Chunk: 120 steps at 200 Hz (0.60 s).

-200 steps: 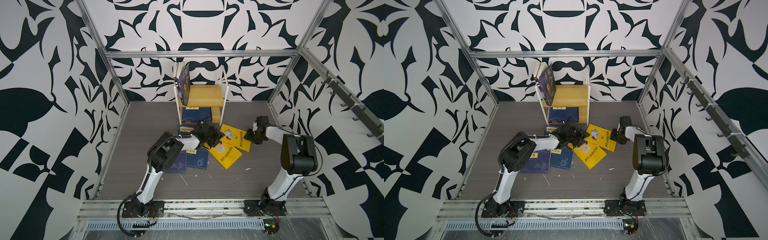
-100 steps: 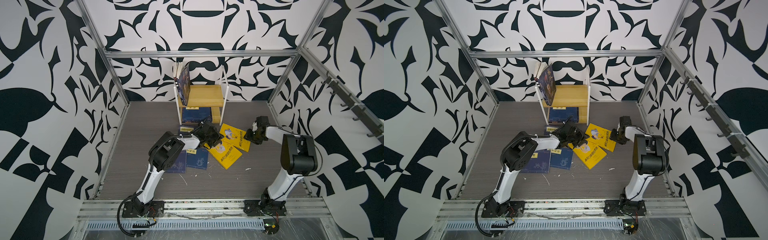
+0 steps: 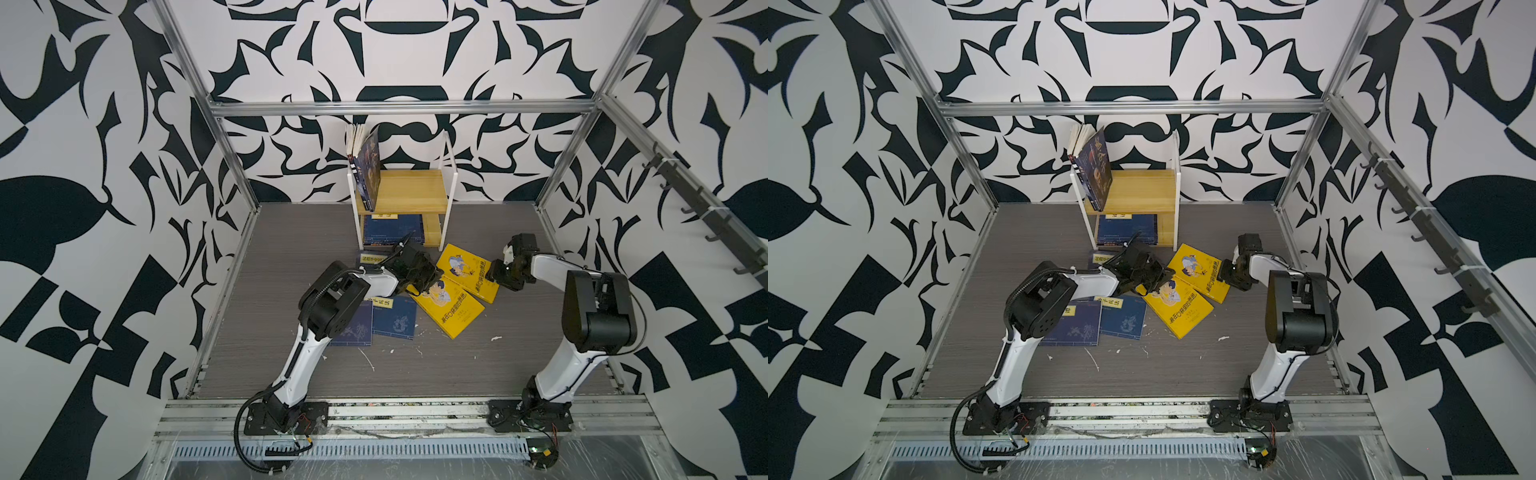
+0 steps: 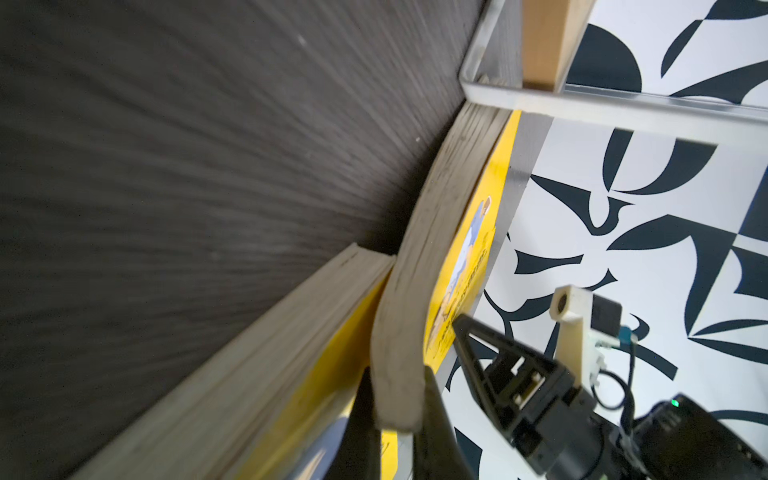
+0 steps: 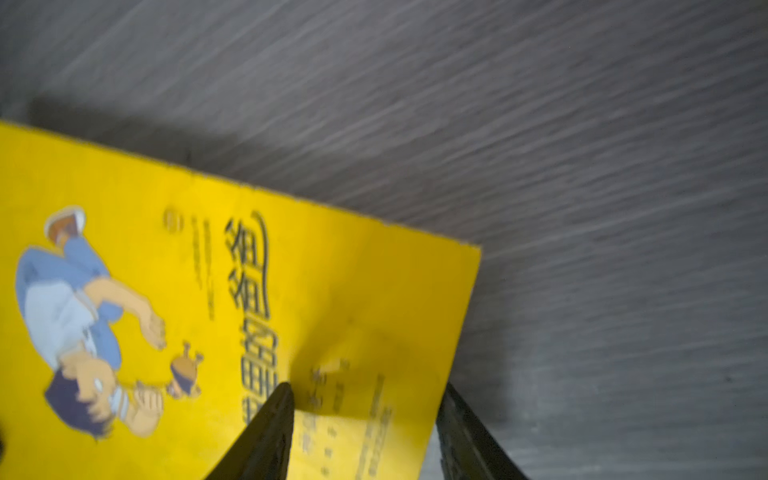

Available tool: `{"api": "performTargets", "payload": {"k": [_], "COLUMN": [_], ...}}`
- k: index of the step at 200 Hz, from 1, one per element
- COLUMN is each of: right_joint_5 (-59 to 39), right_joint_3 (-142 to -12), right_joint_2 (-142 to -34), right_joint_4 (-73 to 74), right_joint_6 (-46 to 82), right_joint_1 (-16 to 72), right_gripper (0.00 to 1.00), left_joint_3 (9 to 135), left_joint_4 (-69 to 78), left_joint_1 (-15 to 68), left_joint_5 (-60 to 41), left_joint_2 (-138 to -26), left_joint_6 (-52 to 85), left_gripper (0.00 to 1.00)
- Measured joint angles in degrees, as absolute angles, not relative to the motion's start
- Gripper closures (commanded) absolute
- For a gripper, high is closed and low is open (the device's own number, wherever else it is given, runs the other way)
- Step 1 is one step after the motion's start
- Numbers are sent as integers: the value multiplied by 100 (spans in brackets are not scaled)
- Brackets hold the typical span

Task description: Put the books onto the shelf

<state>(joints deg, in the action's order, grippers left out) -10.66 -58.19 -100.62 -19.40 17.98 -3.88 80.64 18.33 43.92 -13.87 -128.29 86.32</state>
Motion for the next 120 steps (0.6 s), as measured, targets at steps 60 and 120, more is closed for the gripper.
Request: {"api": "performTargets", "payload": {"k": [60, 120], "right_joint_5": [-482, 681], "right_joint_3": [-5054, -4733], "right_joint_2": [-7856, -5658], "right_joint_4": [-2554, -3070], "right_joint_6": [1682, 1168], "right_joint_1": [-353, 878], "right_gripper": [27, 24], "left_joint_3": [7972, 7835], "left_joint_4": [1479, 1295], "left_joint_1": [4456, 4696], "left_joint_5": [-1391, -1411], "left_joint_2": [-12442, -11937], "left_joint_6": [8698, 8711], "left_gripper": [100, 100]}}
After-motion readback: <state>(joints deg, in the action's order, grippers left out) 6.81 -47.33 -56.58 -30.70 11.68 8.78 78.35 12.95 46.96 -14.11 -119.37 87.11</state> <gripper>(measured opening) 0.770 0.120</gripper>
